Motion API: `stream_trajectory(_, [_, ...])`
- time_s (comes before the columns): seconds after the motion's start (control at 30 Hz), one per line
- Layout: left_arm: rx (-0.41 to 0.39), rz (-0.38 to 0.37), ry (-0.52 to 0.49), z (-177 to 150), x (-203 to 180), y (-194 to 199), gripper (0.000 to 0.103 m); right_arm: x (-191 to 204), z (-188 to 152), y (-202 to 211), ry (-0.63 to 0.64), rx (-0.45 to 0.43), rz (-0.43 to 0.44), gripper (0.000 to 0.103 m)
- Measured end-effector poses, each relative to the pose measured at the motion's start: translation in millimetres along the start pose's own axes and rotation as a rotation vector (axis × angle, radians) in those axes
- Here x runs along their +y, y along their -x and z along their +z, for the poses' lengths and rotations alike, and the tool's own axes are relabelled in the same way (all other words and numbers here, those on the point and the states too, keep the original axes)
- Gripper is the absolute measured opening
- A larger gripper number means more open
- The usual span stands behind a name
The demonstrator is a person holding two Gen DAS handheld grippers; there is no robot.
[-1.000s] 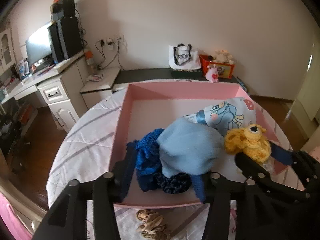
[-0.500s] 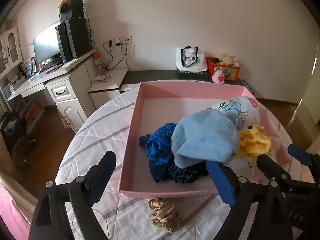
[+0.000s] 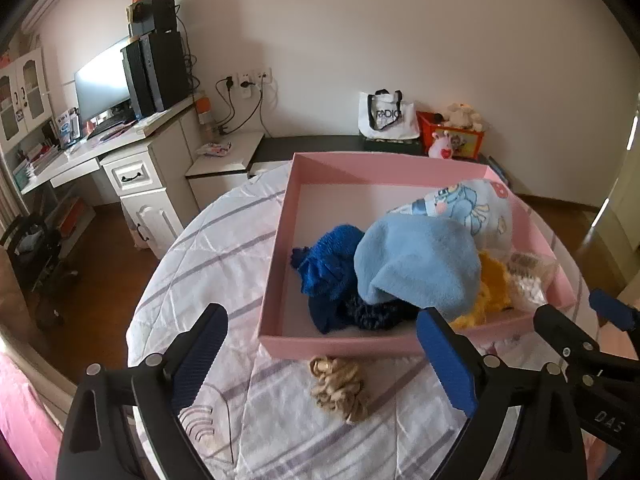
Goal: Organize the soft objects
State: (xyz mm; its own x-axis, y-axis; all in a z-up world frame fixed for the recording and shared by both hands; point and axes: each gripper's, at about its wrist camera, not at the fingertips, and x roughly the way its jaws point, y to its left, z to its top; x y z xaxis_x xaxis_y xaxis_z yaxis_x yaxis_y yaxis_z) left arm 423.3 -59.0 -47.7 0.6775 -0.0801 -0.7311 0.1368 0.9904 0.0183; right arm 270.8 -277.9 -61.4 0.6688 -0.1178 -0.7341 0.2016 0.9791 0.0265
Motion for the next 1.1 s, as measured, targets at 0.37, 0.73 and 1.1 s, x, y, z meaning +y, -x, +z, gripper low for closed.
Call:
stream_trajectory(0.37, [0.016, -0.004, 0.011, -18.4, 2.1, 34.9, 0.094, 5.4, -16.6, 33.3, 0.010, -0.012, 0.001, 0.094])
stream_trajectory(0.73, [-0.024, 0.002, 0.038, -38.8, 9.2, 92.7, 0.094, 12.8, -34.5, 76.1, 0.020, -0.041, 0.013, 0.095])
stream_trajectory(1.1, [-0.107, 0.004, 0.055, -62.7, 14.0, 162.3, 0.100, 13.4, -48.2, 129.9, 0.011, -0.110, 0.006, 0.103])
